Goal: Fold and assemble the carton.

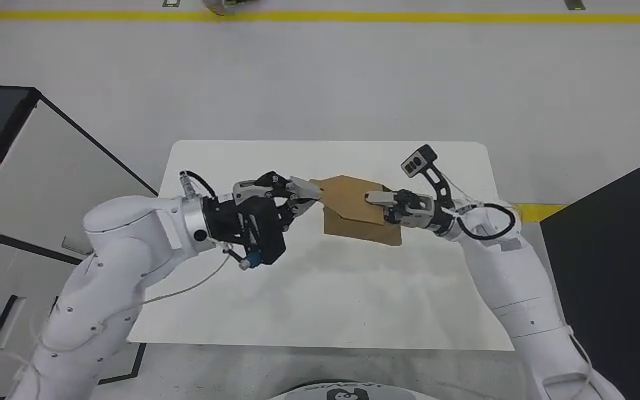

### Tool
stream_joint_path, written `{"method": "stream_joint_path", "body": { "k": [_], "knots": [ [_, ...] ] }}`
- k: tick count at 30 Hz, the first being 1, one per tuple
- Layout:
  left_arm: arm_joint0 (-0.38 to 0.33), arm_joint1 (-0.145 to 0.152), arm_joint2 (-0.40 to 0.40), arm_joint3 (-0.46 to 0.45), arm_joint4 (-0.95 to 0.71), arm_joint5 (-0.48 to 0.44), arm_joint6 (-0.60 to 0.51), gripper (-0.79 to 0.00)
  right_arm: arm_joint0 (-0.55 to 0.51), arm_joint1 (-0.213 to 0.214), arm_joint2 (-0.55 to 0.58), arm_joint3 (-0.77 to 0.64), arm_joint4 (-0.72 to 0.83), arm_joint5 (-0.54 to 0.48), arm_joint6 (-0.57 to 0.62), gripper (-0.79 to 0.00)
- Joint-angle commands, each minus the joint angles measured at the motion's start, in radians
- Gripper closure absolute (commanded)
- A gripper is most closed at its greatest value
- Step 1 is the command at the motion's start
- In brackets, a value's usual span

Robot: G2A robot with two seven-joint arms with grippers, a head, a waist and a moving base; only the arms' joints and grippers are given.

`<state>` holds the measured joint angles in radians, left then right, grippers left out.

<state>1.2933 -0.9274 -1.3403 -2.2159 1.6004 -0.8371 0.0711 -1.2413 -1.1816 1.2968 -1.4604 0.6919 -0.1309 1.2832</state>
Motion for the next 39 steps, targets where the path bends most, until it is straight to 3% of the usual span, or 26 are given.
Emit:
{"method": "stream_joint_path", "body": {
  "k": [1, 17, 39],
  "knots": [
    [-0.008, -0.002, 0.019, 0.007, 0.002, 0.001, -0.007, 0.0, -0.002, 0.001, 0.001, -0.006, 0.003, -0.008, 0.004, 0.0],
    [-0.033, -0.004, 0.04, 0.035, -0.022, -0.004, -0.026, 0.0, 0.002, 0.003, -0.003, -0.006, 0.062, -0.078, 0.031, 0.0],
    [-0.026, -0.006, 0.043, 0.036, -0.087, -0.001, 0.002, 0.0, 0.015, -0.012, -0.033, 0.038, 0.273, -0.109, 0.104, 0.0]
  ]
}}
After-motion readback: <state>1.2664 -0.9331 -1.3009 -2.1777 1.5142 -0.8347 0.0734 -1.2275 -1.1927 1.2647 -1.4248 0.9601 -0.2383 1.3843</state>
